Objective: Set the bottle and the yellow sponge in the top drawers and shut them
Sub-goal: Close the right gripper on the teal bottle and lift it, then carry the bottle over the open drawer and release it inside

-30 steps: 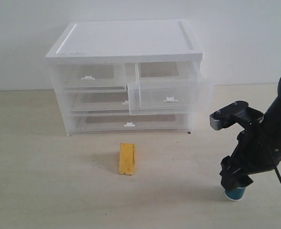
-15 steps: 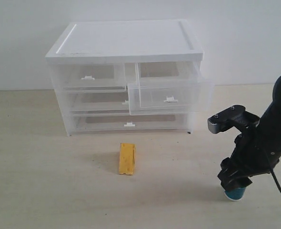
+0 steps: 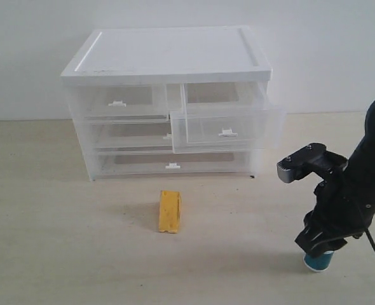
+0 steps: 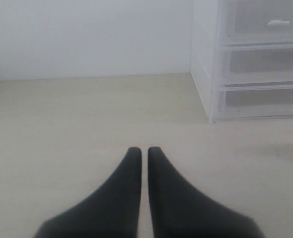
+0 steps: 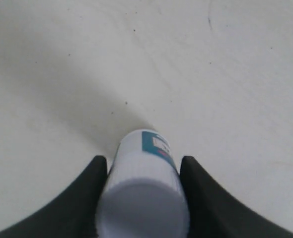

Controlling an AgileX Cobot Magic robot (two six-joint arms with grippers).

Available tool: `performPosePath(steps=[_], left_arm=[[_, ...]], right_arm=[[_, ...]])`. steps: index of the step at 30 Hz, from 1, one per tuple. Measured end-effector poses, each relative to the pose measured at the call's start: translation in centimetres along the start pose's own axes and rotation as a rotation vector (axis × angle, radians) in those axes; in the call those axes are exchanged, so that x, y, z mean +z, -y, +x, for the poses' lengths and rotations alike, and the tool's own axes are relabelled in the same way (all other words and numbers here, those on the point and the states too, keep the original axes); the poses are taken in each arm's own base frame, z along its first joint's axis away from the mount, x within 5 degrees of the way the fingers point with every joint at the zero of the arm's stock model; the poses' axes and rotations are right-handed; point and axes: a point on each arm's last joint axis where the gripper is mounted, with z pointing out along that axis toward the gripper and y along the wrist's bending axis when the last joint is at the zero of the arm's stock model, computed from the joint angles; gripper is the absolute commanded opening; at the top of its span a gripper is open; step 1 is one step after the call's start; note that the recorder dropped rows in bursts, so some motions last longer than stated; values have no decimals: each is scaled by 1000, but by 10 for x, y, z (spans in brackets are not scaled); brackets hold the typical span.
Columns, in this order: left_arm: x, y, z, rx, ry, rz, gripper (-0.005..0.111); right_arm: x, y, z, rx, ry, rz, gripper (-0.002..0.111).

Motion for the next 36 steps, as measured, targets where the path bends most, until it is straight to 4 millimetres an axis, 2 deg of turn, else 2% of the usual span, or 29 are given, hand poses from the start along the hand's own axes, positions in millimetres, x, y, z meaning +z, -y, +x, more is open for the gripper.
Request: performPosePath(steps=[4,7,14,21,26,27,29,32,34,36], left_arm=[[0,0,0,0,0,0,4],[0,0,0,0,0,0,4],[0,0,0,0,0,0,4],[0,0,0,0,0,0,4],[0,0,0,0,0,0,4],[0,0,0,0,0,0,4],[0,0,0,0,0,0,4],[0,0,0,0,0,0,4],[0,0,0,0,0,0,4],[0,0,0,0,0,0,4]], right_arm=[[-17,-7,3,-117,6,-27,0],[-37,-16,6,-244,39,-70,0],[-87,-39,11,-524,225,-110,0],[-118,-53,10,-694,422,-116,0],[-145,-48,-4,-710,624,-126,0],[-157,-44,-9,-708,722,-128,0],[-168,-37,-16,-708,846,-132,0],[-169,-27,-27,-693,975,-137,0],[-159,-18,-43,-651,1098,-163,0],[-150,-7,-55,-594,1137,-181,0]])
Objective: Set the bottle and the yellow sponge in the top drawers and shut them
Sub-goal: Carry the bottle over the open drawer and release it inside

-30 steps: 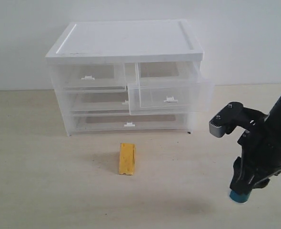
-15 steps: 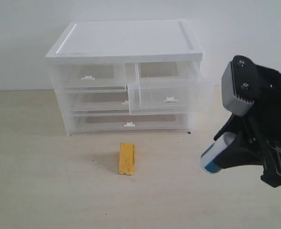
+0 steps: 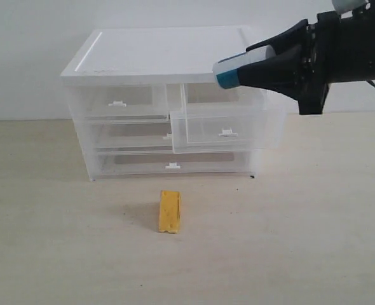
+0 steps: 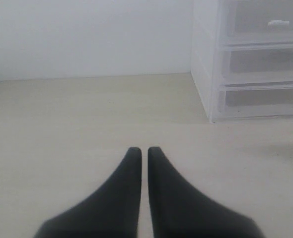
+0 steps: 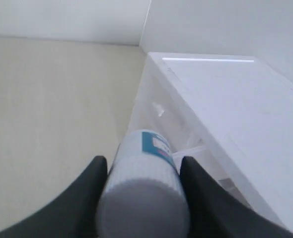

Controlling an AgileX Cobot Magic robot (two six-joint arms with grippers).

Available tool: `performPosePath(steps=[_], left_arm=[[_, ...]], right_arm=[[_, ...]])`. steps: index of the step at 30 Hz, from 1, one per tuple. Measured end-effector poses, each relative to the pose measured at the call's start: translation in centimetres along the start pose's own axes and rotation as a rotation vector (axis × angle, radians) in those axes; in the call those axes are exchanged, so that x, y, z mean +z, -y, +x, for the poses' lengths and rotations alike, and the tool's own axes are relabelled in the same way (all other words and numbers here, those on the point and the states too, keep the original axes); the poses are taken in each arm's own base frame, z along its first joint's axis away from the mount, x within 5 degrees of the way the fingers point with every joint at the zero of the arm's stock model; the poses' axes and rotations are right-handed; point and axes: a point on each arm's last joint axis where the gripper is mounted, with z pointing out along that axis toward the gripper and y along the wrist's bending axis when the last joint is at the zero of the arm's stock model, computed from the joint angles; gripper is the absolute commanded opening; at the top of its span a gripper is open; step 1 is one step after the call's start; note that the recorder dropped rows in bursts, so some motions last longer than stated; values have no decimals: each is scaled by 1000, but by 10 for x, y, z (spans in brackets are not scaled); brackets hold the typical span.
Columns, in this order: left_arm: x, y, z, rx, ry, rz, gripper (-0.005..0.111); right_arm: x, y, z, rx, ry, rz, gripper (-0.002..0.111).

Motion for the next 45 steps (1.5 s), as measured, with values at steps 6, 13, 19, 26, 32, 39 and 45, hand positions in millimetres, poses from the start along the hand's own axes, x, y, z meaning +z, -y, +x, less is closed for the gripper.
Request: performPosePath(steps=[6,13,19,26,32,39,45], left_arm=[[0,0,0,0,0,0,4],[0,0,0,0,0,0,4],[0,0,0,0,0,0,4],[0,0,0,0,0,0,4],[0,0,0,0,0,0,4],[0,0,0,0,0,0,4],[0,0,0,0,0,0,4]], right_arm=[[25,40,21,207,19,25,0],[41,51,44,287,30,-51,0],[47,56,61,365,-9,-27,0],[50,60,72,503,-42,15,0],[51,61,73,550,-41,18,5],[51,61,73,566,-41,19,48],[51,62,72,574,-23,24,63]])
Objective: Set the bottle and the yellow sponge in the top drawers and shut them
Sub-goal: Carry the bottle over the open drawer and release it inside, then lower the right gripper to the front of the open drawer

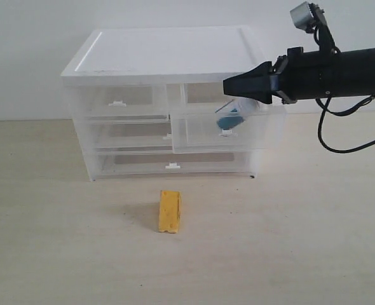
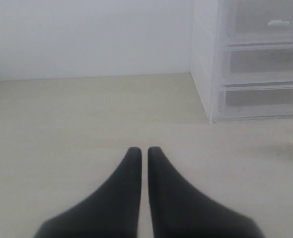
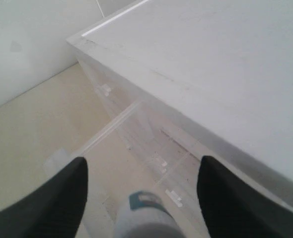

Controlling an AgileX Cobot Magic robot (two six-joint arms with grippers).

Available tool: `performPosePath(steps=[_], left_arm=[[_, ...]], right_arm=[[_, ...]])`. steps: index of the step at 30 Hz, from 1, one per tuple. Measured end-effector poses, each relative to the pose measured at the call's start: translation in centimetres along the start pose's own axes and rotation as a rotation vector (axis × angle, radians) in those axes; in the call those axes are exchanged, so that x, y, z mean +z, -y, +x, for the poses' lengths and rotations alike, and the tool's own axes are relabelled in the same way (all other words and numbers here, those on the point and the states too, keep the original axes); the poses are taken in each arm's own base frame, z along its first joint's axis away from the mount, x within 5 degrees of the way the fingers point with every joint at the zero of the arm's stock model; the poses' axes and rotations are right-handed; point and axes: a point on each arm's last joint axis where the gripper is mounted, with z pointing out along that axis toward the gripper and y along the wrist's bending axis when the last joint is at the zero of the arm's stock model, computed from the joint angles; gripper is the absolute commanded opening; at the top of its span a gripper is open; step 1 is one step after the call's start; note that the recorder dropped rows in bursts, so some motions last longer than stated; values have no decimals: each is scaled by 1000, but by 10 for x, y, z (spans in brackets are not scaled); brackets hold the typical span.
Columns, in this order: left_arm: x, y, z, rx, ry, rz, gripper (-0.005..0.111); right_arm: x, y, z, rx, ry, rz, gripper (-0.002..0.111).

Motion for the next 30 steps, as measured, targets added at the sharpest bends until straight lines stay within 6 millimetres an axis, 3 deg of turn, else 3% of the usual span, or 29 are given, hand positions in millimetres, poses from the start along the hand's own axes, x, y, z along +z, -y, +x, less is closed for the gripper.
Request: performPosePath(steps=[9,21,25,30], left_arm=[[0,0,0,0,0,0,4],[0,0,0,0,0,0,4],[0,0,0,0,0,0,4],[0,0,0,0,0,0,4]], right_arm=[[-5,0,-8,-32,-6,81,62],[-36,-19,-37,-50,-74,308,60],[-52,-26,-46,-49,-123,437,46],[-72,-40,-59,-19,-122,552,10]])
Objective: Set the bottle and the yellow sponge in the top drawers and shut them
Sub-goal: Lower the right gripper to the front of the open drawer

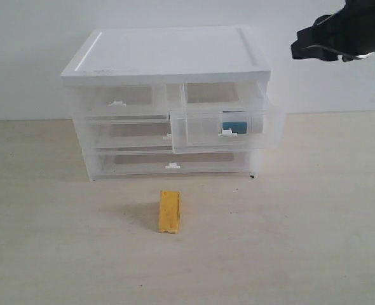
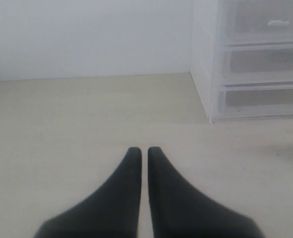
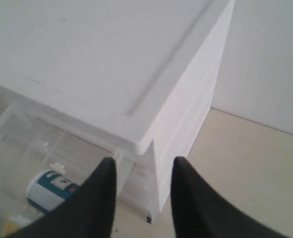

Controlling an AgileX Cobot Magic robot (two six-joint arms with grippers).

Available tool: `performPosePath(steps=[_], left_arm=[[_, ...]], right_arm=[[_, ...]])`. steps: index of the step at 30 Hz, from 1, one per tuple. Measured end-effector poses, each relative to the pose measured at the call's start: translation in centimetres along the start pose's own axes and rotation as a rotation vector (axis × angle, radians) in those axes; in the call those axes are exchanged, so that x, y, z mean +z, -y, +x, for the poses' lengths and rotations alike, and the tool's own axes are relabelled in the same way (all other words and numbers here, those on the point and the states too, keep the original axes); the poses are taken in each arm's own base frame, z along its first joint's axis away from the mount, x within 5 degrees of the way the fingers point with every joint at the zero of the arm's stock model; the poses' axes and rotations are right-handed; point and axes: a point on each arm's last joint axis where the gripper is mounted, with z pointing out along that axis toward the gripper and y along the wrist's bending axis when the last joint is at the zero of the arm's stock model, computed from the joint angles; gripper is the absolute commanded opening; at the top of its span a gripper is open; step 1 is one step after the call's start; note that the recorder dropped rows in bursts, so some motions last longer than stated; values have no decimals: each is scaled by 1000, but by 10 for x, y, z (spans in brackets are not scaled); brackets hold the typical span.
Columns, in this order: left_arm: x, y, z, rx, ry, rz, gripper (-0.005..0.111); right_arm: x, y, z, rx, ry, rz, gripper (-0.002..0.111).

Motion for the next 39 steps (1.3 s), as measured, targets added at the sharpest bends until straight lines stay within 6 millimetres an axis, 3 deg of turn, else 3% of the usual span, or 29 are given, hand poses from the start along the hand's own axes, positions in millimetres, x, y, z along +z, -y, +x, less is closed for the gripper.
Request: performPosePath(steps=[1,5,7,10,14,18,23,27,31,39], left_arm=[[0,0,0,0,0,0,4],[0,0,0,0,0,0,4],[0,0,0,0,0,0,4],[0,0,0,0,0,0,4],[0,0,0,0,0,0,4],[0,0,0,0,0,0,4],[0,0,0,0,0,0,4],[0,0,0,0,0,0,4],[0,0,0,0,0,0,4],[0,0,0,0,0,0,4]], right_arm=[[-5,-1,-2,4,-2,14,0],[-26,-6,-10,6,9,64,0],[-35,-16,-15,-29,31,64,0],[-47,-47,-19,-83,147,88,0],[-55,-79,4,-184,305,192,0],[-47,-111,40,-443,229,115,0],[-39,-132,75,-685,65,-74,0],[-42,-144,99,-786,-88,-294,0],[-45,-145,108,-860,-165,-359,0],[-38,-131,84,-523,1,-86,0]])
